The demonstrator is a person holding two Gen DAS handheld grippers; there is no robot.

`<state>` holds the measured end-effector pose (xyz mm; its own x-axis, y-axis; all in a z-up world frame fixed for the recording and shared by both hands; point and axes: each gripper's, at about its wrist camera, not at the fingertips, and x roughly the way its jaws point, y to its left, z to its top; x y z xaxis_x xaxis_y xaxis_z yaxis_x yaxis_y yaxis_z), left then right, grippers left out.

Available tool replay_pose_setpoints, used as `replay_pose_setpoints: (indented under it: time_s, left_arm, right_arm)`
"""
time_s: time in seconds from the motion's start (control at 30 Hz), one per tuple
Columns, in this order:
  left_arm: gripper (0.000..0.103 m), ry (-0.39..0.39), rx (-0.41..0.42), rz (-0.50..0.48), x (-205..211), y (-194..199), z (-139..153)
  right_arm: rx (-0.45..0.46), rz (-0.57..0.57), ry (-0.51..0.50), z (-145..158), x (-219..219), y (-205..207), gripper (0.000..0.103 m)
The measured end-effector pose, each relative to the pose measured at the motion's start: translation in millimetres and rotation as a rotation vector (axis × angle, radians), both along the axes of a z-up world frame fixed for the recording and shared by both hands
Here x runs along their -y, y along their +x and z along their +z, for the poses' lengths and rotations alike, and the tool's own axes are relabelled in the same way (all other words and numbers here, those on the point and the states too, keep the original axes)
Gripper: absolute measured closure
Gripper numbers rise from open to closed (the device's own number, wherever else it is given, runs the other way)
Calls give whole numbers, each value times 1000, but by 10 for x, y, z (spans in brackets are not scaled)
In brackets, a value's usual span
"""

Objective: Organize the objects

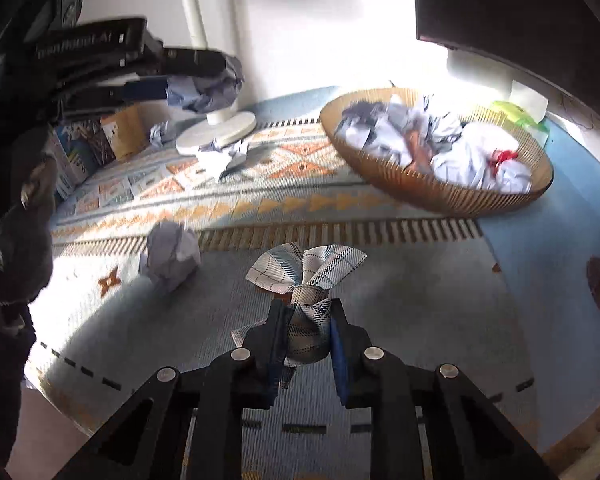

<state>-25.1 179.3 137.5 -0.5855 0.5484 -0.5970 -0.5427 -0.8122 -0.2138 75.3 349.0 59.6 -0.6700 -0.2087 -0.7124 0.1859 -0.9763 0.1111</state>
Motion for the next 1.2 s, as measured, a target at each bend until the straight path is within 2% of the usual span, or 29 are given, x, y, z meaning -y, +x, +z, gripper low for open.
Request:
replay_pose_setpoints:
  time_s: [0.13, 0.23, 0.4, 0.43, 0.47, 0.5, 0.53, 0.57, 0.67, 0.8, 0.9, 0.97, 1.0, 1.07, 1.1, 1.2]
  left_arm:
    - [54, 31, -38, -66, -341, -244, 266]
    - [54, 50, -38, -105, -618, -428, 321]
    - [52, 65, -34, -115, -944, -659, 227]
    - [46, 74, -39, -109, -999, -709, 204]
    - [23, 74, -40, -106, -1051, -759, 176]
    - [13, 62, -36, -99, -1092, -804, 152]
    - [9, 66, -34, -95, -1099, -829, 136]
    - [9, 69, -24, -97, -1087, -842, 122]
    - [8, 88, -20, -91, -915, -781, 115]
    - [9, 93, -22, -47, -488, -596, 169]
    - [8, 93, -60, 28, -19, -352, 275]
    - [8, 80, -93, 110, 323, -129, 328]
    - [8, 80, -104, 150, 494, -17, 329]
    - [5, 64, -110, 241, 829, 211, 235]
    - [5, 40, -107, 297, 983, 310, 138]
    - [5, -28, -56, 433, 1337, 493, -301]
  right_arm:
    - [-166, -138, -13, 635, -383, -271, 83]
    - [-247, -272, 10, 943, -645, -546, 82]
    - [-237, -378, -17, 1099, -1020, -1095, 80]
    - [-240, -383, -18, 1108, -1074, -1215, 70]
    - [-224, -387, 0, 1095, -1125, -1327, 42]
    - [-207, -413, 26, 1061, -1166, -1420, 31]
    - [-201, -442, 42, 1029, -1221, -1462, 26]
    - [-191, -448, 35, 992, -1265, -1469, 26]
    - [-160, -414, -43, 909, -1313, -1331, 26]
    - [-176, -358, -64, 939, -1083, -997, 26]
    - [-221, -256, -91, 1090, -727, -679, 26]
    - [-249, -170, -104, 1150, -433, -471, 26]
    - [-240, -109, -147, 1131, -295, -392, 26]
    - [-188, 3, -261, 962, -36, -253, 26]
    - [-170, 50, -273, 836, 117, -186, 26]
    - [-165, 128, -173, 473, 530, -51, 26]
